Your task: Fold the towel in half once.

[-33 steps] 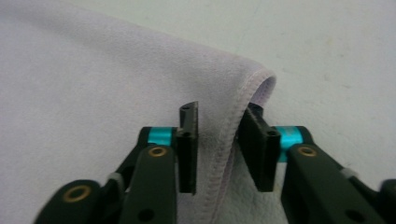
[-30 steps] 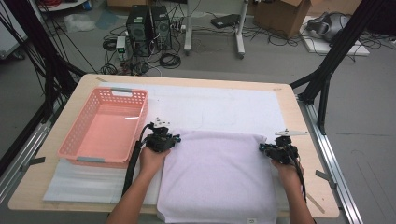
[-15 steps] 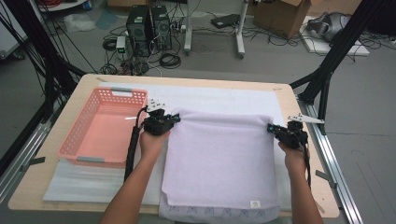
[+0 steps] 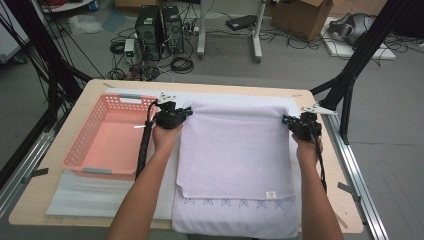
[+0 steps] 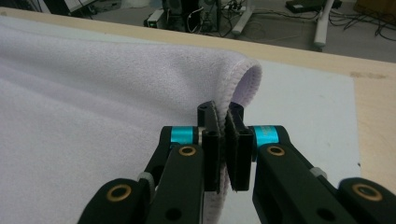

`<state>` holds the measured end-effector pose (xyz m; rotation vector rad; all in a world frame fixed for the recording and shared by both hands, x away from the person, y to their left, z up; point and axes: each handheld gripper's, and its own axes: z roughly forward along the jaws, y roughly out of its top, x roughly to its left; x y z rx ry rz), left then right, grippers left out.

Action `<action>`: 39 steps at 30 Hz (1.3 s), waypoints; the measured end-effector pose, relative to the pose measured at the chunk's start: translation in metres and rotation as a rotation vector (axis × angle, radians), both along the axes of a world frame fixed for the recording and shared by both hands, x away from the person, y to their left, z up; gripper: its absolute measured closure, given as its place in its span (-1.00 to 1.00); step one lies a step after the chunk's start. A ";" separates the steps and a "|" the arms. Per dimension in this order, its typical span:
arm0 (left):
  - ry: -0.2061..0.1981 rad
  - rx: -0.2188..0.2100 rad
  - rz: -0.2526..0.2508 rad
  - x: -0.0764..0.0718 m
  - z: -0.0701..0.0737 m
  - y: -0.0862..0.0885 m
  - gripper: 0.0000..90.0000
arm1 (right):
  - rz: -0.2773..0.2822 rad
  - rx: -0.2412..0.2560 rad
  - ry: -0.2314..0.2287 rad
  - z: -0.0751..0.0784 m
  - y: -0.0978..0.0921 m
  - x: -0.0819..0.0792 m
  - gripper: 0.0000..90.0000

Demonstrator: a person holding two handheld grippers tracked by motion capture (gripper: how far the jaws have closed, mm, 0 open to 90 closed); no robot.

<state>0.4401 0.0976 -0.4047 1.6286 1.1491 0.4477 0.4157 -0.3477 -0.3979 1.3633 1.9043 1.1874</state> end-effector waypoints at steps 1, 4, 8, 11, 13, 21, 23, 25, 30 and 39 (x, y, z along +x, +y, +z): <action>-0.001 -0.006 0.007 0.001 -0.001 0.000 0.88 | -0.001 -0.009 -0.011 0.000 0.001 0.002 0.92; -0.014 -0.028 0.016 0.003 -0.001 0.003 0.88 | -0.006 -0.018 -0.029 0.002 0.005 0.007 0.92; -0.013 -0.017 0.011 0.003 -0.003 0.004 0.88 | -0.014 -0.019 -0.029 0.002 0.009 0.013 0.91; 0.040 -0.028 0.039 0.003 -0.005 0.006 0.57 | -0.008 -0.010 0.006 -0.001 0.011 0.015 0.77; 0.058 -0.027 0.029 0.002 -0.005 0.006 0.36 | -0.013 -0.008 0.032 -0.002 0.009 0.014 0.63; 0.034 -0.050 -0.036 -0.020 -0.003 -0.003 0.12 | 0.006 -0.011 0.060 0.010 0.001 -0.006 0.49; 0.031 -0.036 -0.058 -0.030 -0.006 -0.005 0.07 | 0.018 -0.012 0.068 0.012 -0.001 -0.014 0.47; 0.013 -0.031 -0.079 -0.044 -0.009 -0.006 0.05 | 0.029 -0.016 0.070 0.013 -0.002 -0.022 0.41; 0.006 -0.020 -0.098 -0.070 -0.013 -0.003 -0.03 | 0.055 -0.011 0.106 0.014 -0.005 -0.045 0.26; -0.015 -0.003 -0.122 -0.119 -0.019 0.011 -0.11 | 0.102 -0.001 0.106 0.005 -0.005 -0.099 0.14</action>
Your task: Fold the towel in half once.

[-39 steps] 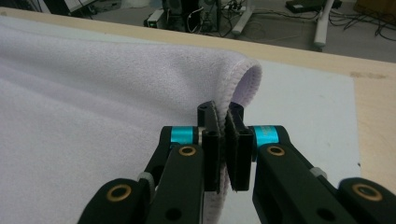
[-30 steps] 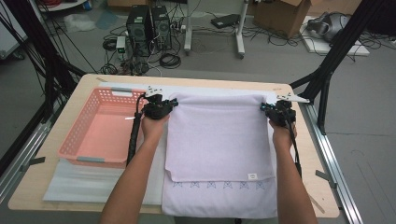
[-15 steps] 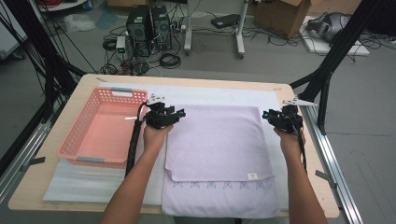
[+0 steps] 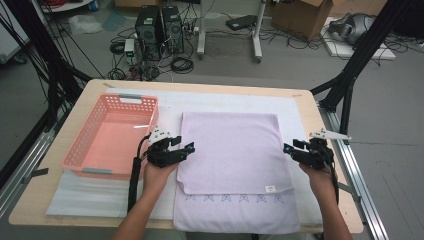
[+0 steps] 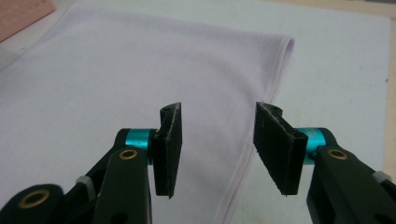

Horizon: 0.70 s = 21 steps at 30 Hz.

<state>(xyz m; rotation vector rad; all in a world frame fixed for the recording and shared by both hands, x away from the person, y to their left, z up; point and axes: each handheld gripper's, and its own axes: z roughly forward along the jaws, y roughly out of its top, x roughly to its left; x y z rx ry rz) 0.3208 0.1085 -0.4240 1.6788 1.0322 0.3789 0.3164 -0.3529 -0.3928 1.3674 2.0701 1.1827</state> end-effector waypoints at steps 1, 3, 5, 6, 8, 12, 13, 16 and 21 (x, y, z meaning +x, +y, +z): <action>0.005 0.001 0.000 -0.005 -0.001 0.002 -0.11 | 0.008 -0.008 0.000 -0.002 0.000 -0.007 0.14; 0.015 -0.004 0.001 -0.016 -0.004 0.007 -0.10 | 0.015 -0.019 0.001 -0.006 -0.001 -0.021 0.16; 0.025 0.012 0.002 -0.027 -0.008 0.011 -0.07 | 0.019 -0.035 0.004 -0.010 -0.002 -0.034 0.23; 0.034 0.012 0.001 -0.032 -0.009 0.013 -0.06 | 0.022 -0.034 0.010 -0.013 -0.003 -0.041 0.28; 0.049 0.005 -0.003 -0.044 -0.012 0.017 0.00 | 0.033 -0.042 0.020 -0.020 -0.004 -0.055 0.36; 0.082 0.025 -0.024 -0.064 -0.019 0.021 0.04 | 0.044 -0.063 0.045 -0.033 -0.003 -0.077 0.40; 0.091 0.030 -0.028 -0.068 -0.021 0.021 0.04 | 0.040 -0.055 0.049 -0.036 -0.003 -0.081 0.39; 0.107 0.029 -0.035 -0.080 -0.025 0.021 0.04 | 0.045 -0.061 0.059 -0.042 -0.001 -0.088 0.42; 0.128 0.061 -0.049 -0.089 -0.026 0.017 0.11 | 0.059 -0.114 0.077 -0.045 0.007 -0.096 0.46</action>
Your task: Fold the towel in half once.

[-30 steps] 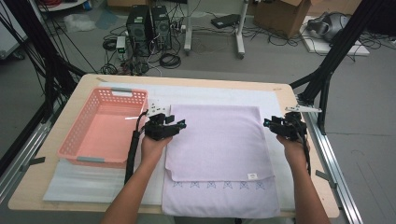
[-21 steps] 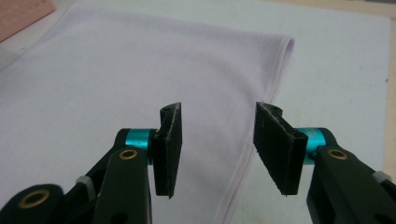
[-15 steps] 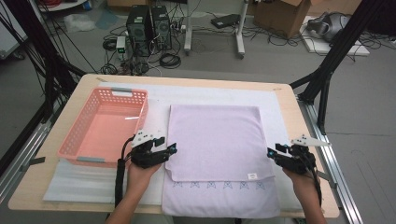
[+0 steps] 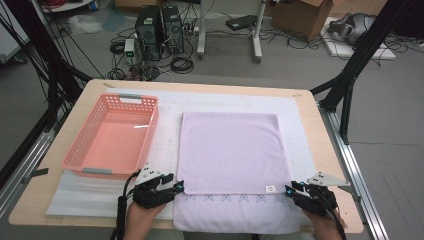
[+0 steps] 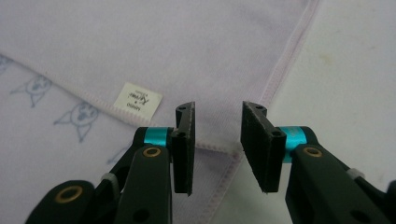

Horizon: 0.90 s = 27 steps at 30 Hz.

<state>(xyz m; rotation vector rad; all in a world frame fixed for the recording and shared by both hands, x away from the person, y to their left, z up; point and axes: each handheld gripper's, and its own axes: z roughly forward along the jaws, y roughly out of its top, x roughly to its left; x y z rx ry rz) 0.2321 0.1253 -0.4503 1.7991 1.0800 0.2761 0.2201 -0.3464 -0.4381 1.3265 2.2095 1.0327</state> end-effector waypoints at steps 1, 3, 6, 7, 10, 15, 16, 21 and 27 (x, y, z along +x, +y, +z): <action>0.004 0.005 -0.007 -0.001 -0.001 -0.001 0.12 | 0.005 -0.017 0.004 -0.001 0.001 -0.001 0.49; 0.014 0.016 -0.013 -0.003 -0.002 -0.004 0.15 | 0.005 -0.026 0.004 -0.004 0.001 -0.001 0.52; 0.018 0.072 -0.021 -0.004 -0.005 -0.011 0.20 | -0.008 -0.024 0.010 -0.004 0.000 0.000 0.67; 0.008 0.083 -0.020 -0.004 -0.005 -0.013 0.22 | -0.016 -0.031 0.006 -0.004 0.000 0.000 0.71; 0.008 0.091 -0.013 -0.004 -0.005 -0.014 0.26 | -0.019 -0.041 0.006 -0.004 0.001 0.000 0.78; -0.001 0.101 0.006 -0.005 -0.005 -0.015 0.36 | -0.017 -0.034 0.003 -0.006 0.002 0.001 0.88; -0.002 0.097 0.011 -0.005 -0.005 -0.015 0.37 | -0.013 -0.045 -0.003 -0.006 0.002 0.001 0.89; -0.028 0.035 0.025 -0.008 0.004 -0.016 0.21 | -0.016 -0.042 -0.006 -0.006 0.002 0.000 0.89; -0.012 0.120 0.015 -0.001 -0.002 -0.027 0.24 | -0.022 -0.041 -0.010 -0.007 0.003 -0.001 0.87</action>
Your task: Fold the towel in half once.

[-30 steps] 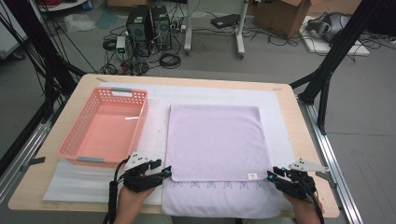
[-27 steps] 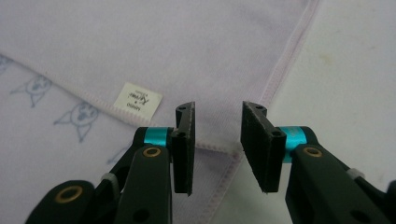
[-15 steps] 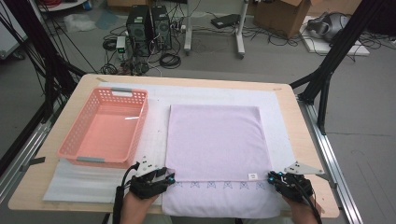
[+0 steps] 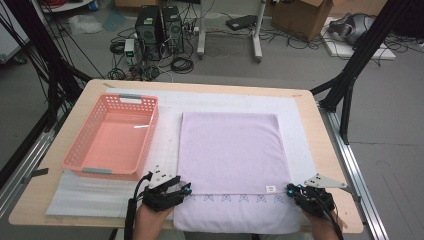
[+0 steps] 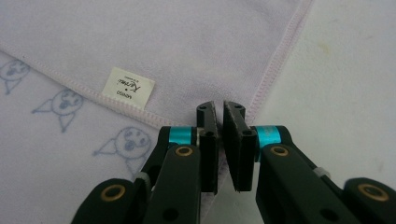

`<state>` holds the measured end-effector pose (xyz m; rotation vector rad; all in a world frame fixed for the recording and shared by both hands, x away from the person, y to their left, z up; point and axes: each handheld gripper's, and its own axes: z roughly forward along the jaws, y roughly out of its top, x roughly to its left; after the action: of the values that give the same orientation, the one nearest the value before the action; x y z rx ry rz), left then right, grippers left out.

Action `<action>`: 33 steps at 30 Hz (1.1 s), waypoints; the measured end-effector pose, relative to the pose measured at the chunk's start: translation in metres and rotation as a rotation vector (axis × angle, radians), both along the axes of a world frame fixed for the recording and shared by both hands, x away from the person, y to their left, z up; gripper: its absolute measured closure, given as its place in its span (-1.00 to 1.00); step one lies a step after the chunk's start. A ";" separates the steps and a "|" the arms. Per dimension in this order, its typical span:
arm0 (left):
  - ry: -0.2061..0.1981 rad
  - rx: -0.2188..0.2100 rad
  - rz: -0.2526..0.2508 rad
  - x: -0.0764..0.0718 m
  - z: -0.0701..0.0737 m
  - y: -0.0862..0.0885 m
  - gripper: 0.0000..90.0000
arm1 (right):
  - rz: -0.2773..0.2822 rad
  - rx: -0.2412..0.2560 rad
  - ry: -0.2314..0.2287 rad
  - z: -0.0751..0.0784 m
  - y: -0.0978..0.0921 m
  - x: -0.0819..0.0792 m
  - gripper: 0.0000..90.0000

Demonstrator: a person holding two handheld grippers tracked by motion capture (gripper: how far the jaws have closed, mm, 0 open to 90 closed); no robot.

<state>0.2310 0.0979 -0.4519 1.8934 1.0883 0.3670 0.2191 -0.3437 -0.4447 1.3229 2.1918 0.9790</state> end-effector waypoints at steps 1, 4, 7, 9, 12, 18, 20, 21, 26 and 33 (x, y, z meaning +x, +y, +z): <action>0.004 0.015 0.003 0.000 -0.002 -0.001 0.37 | 0.001 -0.001 -0.005 0.000 0.000 0.000 0.87; 0.000 0.014 0.002 -0.002 -0.001 0.000 0.77 | 0.000 -0.005 -0.001 0.000 0.001 0.000 0.88; -0.021 0.019 -0.003 -0.005 0.000 0.001 0.90 | 0.002 -0.025 -0.013 0.001 0.002 -0.001 0.93; -0.032 -0.002 -0.005 -0.009 0.002 0.004 0.91 | 0.001 -0.006 -0.014 0.001 0.001 -0.003 0.93; -0.059 -0.030 -0.003 -0.015 0.006 0.008 0.92 | 0.006 0.023 -0.016 0.004 -0.003 -0.009 0.93; -0.067 -0.069 -0.009 -0.031 0.009 0.013 0.93 | 0.012 0.036 -0.033 0.009 -0.004 -0.022 0.93; -0.059 -0.088 -0.013 -0.037 0.009 0.016 0.93 | 0.016 0.043 -0.036 0.011 -0.004 -0.030 0.93; -0.058 -0.094 -0.016 -0.041 0.010 0.018 0.93 | 0.017 0.045 -0.042 0.011 -0.005 -0.034 0.93; -0.061 -0.120 -0.031 -0.061 0.013 0.024 0.95 | 0.031 0.049 -0.060 0.015 -0.006 -0.057 0.93; -0.057 -0.119 -0.041 -0.076 0.010 0.028 0.95 | 0.019 0.061 -0.063 0.014 -0.013 -0.087 1.00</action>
<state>0.1547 0.1260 -0.4419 1.7869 1.0097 0.3235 0.1323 -0.3565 -0.4305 1.2830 2.1470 1.0880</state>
